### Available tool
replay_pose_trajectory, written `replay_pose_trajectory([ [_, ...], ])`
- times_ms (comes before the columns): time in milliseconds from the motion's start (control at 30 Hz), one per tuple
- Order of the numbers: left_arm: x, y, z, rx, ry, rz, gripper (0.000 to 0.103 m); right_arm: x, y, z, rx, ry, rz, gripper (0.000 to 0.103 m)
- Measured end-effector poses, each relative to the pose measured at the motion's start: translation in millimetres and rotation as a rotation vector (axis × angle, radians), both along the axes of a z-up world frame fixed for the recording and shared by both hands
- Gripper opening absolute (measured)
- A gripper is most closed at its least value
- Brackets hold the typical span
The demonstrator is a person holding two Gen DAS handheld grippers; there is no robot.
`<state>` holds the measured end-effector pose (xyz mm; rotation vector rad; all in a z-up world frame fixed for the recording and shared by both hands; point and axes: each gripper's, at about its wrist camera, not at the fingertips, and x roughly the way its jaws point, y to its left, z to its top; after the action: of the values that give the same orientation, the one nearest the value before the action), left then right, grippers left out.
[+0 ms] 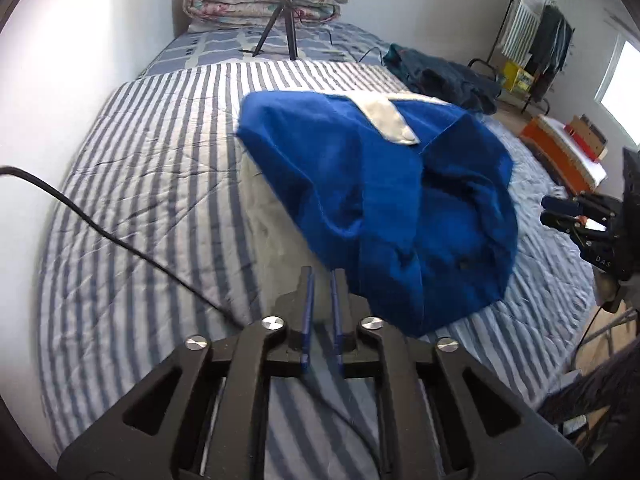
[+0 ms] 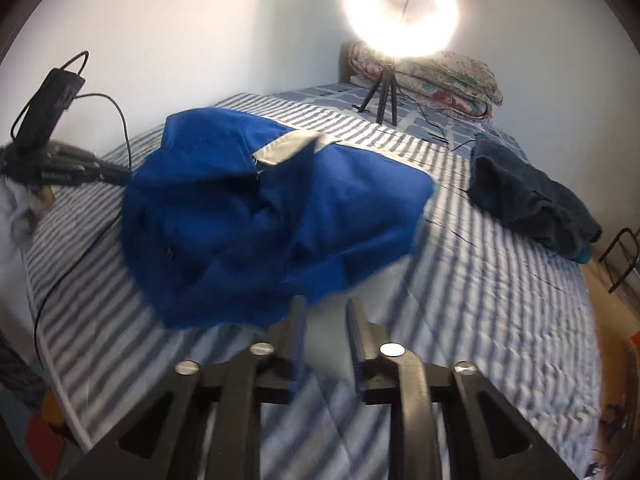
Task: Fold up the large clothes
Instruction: 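Lift the collar with both grippers and fold it over onto the folded hem, then open both grippers and press the folded bundle flat with the left gripper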
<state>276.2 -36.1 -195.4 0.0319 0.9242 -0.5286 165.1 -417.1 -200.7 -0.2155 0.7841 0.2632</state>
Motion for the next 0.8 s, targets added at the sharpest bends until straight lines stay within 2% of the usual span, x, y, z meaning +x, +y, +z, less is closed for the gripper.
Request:
replay_pose_trajectory([
  [33, 0.9, 7.3, 3.2, -0.028, 0.012, 0.018, 0.026, -3.5, -7.0, 3.8, 0.039, 0.012, -0.009, 0.027],
  [67, 4.1, 14.7, 6.0, -0.068, 0.030, 0.041, 0.048, -5.2, -14.8, 6.9, 0.093, 0.027, -0.026, 0.033],
  [100, 10.4, 26.2, 8.4, -0.148, 0.062, 0.084, 0.058, -3.8, -22.6, 8.4, 0.155, 0.041, -0.043, 0.038],
  [133, 15.7, 33.3, 9.1, -0.216, 0.081, 0.124, 0.063, -1.3, -30.5, 8.6, 0.222, 0.055, -0.067, 0.048],
  [167, 22.9, 39.6, 8.2, -0.268, 0.104, 0.164, 0.063, 3.4, -37.9, 8.0, 0.291, 0.066, -0.093, 0.052],
  [267, 48.5, 47.1, -2.4, -0.400, 0.209, 0.223, 0.063, 22.3, -52.1, -2.3, 0.481, 0.115, -0.148, 0.052],
  [433, 86.7, 42.3, -18.5, -0.522, 0.313, 0.280, 0.063, 56.4, -57.4, -28.4, 0.620, 0.173, -0.226, 0.052],
  [600, 118.2, 45.0, -26.8, -0.598, 0.346, 0.350, 0.063, 75.4, -66.9, -42.8, 0.728, 0.184, -0.290, 0.052],
  [633, 125.1, 45.2, -31.2, -0.613, 0.367, 0.357, 0.063, 80.3, -68.0, -45.4, 0.743, 0.194, -0.298, 0.049],
  [667, 130.9, 45.0, -36.3, -0.621, 0.390, 0.369, 0.062, 83.8, -69.4, -47.1, 0.748, 0.210, -0.303, 0.040],
  [700, 135.0, 45.1, -41.3, -0.631, 0.408, 0.385, 0.058, 89.8, -68.2, -51.5, 0.743, 0.239, -0.305, 0.036],
  [767, 139.6, 44.3, -49.0, -0.664, 0.434, 0.375, 0.010, 96.6, -66.2, -53.0, 0.736, 0.257, -0.291, 0.018],
  [800, 140.6, 42.0, -49.2, -0.642, 0.429, 0.371, 0.006, 98.8, -64.0, -53.1, 0.746, 0.264, -0.271, 0.011],
])
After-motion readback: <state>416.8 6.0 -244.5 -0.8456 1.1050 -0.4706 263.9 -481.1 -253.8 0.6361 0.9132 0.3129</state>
